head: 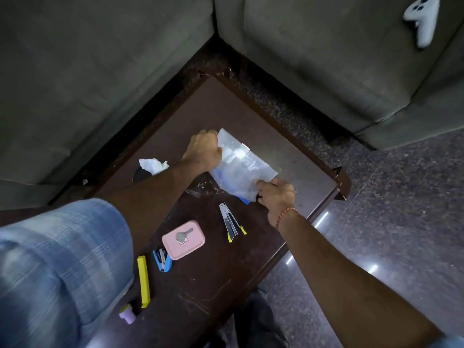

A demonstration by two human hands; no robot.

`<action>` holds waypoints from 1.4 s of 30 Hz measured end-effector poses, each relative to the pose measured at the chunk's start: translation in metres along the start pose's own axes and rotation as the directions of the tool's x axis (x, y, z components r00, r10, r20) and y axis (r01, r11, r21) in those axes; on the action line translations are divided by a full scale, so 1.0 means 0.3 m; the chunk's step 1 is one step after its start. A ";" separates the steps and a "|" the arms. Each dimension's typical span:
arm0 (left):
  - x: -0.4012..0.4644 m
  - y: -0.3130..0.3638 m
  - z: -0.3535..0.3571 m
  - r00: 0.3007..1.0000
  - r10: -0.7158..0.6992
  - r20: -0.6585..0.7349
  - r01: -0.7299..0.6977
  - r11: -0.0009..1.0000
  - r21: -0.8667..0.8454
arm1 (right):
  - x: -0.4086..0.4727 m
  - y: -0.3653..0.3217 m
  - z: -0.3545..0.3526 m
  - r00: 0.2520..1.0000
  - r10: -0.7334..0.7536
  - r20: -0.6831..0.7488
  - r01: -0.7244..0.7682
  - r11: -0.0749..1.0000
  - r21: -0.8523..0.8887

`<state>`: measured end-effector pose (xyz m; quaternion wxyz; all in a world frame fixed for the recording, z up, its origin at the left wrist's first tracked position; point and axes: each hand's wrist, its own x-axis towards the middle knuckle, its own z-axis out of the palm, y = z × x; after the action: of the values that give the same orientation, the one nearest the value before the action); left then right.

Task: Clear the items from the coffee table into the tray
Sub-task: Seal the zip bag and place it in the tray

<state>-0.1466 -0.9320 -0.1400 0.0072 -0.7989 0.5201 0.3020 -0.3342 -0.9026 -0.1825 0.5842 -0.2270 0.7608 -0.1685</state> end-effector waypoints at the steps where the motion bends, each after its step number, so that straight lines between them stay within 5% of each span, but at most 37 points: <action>1: -0.001 0.004 -0.009 1.000 0.007 -0.004 -0.007 1.000 -0.024 | -0.013 -0.007 -0.007 1.000 -0.011 0.007 0.011 1.000 0.021; 8: -0.074 0.040 -0.120 0.985 0.126 -0.114 -0.145 0.973 -0.179 | -0.134 -0.054 -0.084 0.986 -0.160 0.035 0.145 0.952 0.269; 11: -0.163 0.032 -0.200 0.965 0.177 -0.194 -0.222 0.945 -0.242 | -0.230 -0.073 -0.113 0.950 -0.311 -0.017 0.305 0.920 0.247; 17: -0.495 -0.061 -0.421 0.924 0.144 -0.353 -0.277 0.891 -0.361 | -0.612 -0.134 -0.116 0.759 -0.646 -0.080 0.644 0.727 0.238; 23: -0.956 -0.249 -0.670 0.821 0.098 -0.563 -0.361 0.852 -0.379 | -1.091 -0.128 -0.077 0.562 -0.824 -0.066 0.806 0.529 0.264; 33: -1.624 -0.636 -0.999 0.670 -0.124 -0.732 -0.296 0.860 -0.417 | -1.701 -0.080 0.182 0.403 -0.904 0.141 0.848 0.427 0.313; 42: -2.150 -0.968 -0.930 0.411 -0.388 -0.825 -0.193 0.848 -0.494 | -2.080 0.112 0.445 0.150 -0.859 0.490 0.851 0.365 0.378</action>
<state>0.0503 -0.3563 0.3163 -0.4712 -0.8323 0.2874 -0.0511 -0.0765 -0.5348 0.2720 0.5984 -0.6528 0.2569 -0.3870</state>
